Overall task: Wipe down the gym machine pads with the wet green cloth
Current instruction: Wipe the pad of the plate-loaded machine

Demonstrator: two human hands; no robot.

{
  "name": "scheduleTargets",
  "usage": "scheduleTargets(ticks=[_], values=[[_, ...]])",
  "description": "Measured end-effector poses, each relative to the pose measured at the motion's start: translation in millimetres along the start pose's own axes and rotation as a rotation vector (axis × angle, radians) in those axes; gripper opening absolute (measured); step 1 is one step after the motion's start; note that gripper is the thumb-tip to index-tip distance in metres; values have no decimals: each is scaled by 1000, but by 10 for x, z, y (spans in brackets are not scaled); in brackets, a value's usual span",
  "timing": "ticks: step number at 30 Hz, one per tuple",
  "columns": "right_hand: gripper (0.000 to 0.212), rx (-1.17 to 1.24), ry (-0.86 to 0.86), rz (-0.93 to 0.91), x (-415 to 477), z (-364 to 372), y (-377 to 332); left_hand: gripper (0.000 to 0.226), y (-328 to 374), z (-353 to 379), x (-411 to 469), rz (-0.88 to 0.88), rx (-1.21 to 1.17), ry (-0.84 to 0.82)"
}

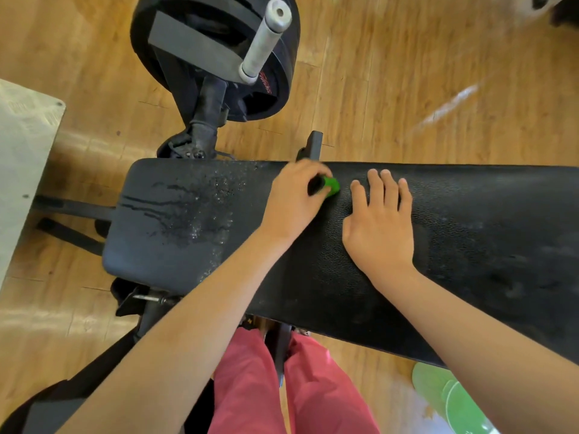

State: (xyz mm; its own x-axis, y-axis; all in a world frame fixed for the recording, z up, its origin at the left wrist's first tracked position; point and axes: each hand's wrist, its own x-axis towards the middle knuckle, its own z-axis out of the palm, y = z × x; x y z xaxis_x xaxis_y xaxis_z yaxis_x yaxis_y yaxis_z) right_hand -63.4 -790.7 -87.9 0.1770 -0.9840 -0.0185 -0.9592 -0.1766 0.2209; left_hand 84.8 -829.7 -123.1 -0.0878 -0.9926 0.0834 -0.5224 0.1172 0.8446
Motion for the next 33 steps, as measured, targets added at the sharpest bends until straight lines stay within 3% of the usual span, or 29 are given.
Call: scheduleTargets(ticks=[7,14,20,33], values=[[51,10,25,-1,1,29,3,14,-136,-82,169,-64,-52,68],[46,-4,45,-1,11,80,10,17,81,-113,-1056,-319,-46,149],[45,-2,54,-16,4,77,7,20,443,9,-1998,-388,-95,118],[43,17,47,-30,4,79,16,18,-641,-508,-1846,-821,118,473]])
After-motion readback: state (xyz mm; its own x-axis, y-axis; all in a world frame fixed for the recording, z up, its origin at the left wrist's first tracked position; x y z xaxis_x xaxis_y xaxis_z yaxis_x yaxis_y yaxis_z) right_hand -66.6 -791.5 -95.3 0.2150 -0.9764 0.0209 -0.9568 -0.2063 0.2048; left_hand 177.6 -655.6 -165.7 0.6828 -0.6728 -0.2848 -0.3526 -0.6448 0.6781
